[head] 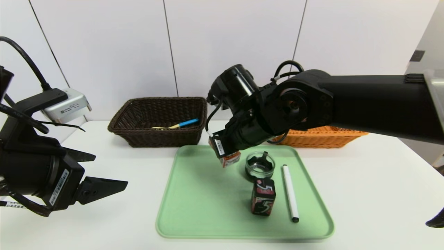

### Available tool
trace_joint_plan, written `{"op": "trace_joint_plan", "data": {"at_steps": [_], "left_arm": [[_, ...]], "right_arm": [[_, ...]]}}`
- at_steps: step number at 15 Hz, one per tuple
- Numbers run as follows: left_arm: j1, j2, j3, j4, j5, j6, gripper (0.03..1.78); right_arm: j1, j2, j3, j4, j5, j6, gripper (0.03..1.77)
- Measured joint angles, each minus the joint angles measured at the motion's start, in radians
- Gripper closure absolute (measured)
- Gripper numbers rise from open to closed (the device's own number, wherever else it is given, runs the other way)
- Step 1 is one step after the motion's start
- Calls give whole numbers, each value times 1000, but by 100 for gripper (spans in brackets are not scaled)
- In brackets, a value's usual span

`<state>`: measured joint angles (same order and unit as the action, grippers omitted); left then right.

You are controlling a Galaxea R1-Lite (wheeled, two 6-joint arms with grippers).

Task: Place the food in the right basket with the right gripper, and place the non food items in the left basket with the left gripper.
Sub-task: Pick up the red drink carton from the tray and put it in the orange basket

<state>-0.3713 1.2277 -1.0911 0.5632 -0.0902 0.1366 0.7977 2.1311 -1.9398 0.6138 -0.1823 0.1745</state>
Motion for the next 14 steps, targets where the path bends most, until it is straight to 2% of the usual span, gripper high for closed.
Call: {"op": "trace_joint_plan", "data": {"at_steps": [10,14], "left_arm": [[0,-15,-3,-2,-1,1,12],[0,-16,-2,-2,-1,2,12]], "right_arm": [[-74,-103,7,-6,-3,11,151],[-136,-137,4,-18,-5,24,151]]}}
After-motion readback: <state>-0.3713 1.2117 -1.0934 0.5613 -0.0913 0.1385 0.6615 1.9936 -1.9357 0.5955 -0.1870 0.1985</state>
